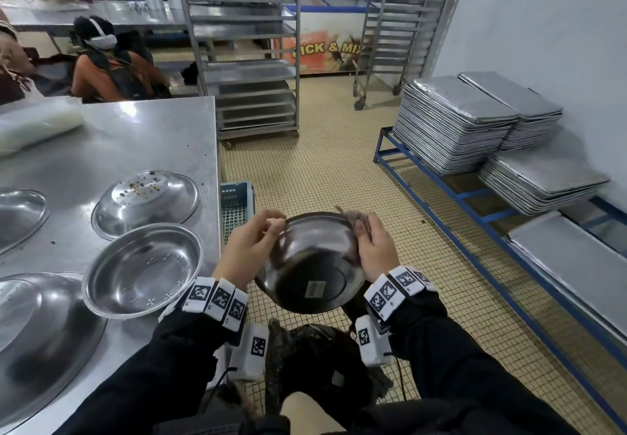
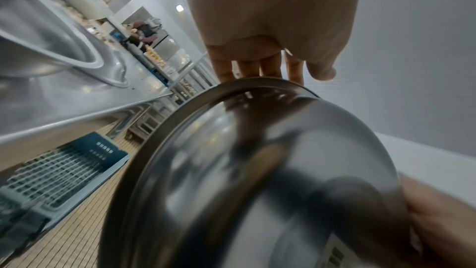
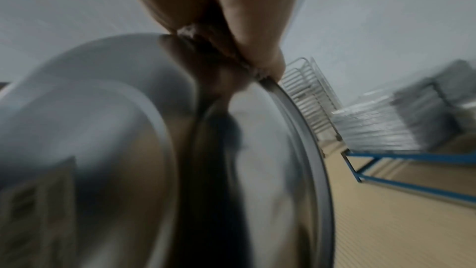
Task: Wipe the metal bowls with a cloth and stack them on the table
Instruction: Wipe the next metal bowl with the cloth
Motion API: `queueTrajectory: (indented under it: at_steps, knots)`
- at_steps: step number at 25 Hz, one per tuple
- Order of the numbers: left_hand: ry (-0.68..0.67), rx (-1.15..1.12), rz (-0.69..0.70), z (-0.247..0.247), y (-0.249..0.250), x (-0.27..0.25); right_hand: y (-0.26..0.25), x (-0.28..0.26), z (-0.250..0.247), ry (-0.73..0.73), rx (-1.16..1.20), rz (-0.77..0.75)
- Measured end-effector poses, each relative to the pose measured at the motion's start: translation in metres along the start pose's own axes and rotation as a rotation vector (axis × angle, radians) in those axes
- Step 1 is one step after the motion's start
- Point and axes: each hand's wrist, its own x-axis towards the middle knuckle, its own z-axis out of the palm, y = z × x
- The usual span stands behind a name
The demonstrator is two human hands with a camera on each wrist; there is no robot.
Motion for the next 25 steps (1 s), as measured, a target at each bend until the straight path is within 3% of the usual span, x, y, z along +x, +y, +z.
queueTrajectory:
  at_steps: [4,7,10,12,16,18,22,23,25]
  knots:
    - [-0.009,0.075,0.075,0.004,0.002,0.004,-0.02,0.006,0.004,-0.135,-0.138,-0.249]
    - [0.024,0.048,0.062,0.007,0.001,0.003,-0.03,0.003,0.012,-0.054,-0.198,-0.33]
    - [0.104,0.02,0.027,0.011,0.0,0.003,-0.029,-0.006,0.023,0.095,-0.15,-0.282]
    - [0.156,0.017,0.009,0.015,0.002,0.005,-0.025,-0.016,0.035,0.103,-0.149,-0.313]
    - [0.223,0.052,0.032,0.018,0.014,0.011,-0.021,-0.032,0.05,0.067,-0.458,-0.473]
    - [0.246,0.072,0.041,0.017,0.018,0.011,-0.024,-0.026,0.05,0.121,-0.44,-0.393]
    - [0.268,0.045,-0.019,0.016,0.016,0.014,-0.019,-0.005,0.04,0.077,-0.186,-0.047]
    - [0.263,0.059,-0.031,0.015,0.014,0.014,-0.016,-0.004,0.036,0.065,-0.173,-0.009]
    - [0.246,0.05,-0.043,0.016,0.012,0.015,-0.013,-0.013,0.034,0.081,-0.161,-0.09]
